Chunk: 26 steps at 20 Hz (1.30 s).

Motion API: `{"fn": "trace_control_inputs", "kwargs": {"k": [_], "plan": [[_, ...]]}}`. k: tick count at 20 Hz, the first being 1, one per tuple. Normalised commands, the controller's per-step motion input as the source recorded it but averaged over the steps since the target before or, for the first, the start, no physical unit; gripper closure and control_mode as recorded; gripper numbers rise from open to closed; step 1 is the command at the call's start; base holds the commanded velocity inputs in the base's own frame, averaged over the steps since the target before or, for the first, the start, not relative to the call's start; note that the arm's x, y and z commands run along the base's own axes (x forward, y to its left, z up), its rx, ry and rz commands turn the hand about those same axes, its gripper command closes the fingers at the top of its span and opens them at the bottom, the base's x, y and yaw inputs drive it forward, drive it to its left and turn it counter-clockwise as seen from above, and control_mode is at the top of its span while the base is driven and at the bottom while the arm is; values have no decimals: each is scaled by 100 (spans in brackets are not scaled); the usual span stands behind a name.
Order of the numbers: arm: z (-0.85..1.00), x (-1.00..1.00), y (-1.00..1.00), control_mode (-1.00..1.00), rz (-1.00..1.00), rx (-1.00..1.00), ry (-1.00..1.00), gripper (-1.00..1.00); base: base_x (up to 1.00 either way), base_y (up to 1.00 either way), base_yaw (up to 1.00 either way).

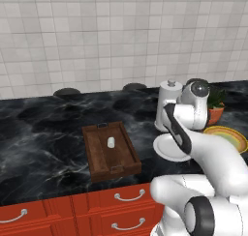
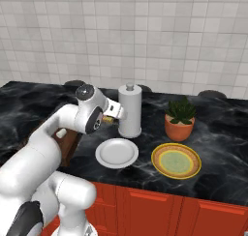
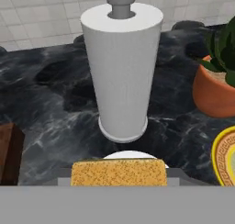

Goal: Move the dessert items from the plates to the tray.

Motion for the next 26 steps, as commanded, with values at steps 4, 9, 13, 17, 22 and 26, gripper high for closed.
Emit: {"fn": "trace_control_inputs", "kwargs": {"k": [4,9,13,17,22,26], "plan": [[69,0,61,-100,0,-7,0,100,0,0,0],[-19,-11,46,-100,0,2,5,100,0,0,0],[-43,-20,100,-100,0,4,11,100,0,0,0],[-32,-4,100,-100,-1,7,15,100,0,0,0],[-42,-4,100,-100,-3,8,4,100,0,0,0],[-43,0,100,-100,-5,7,1,100,0,0,0]]}}
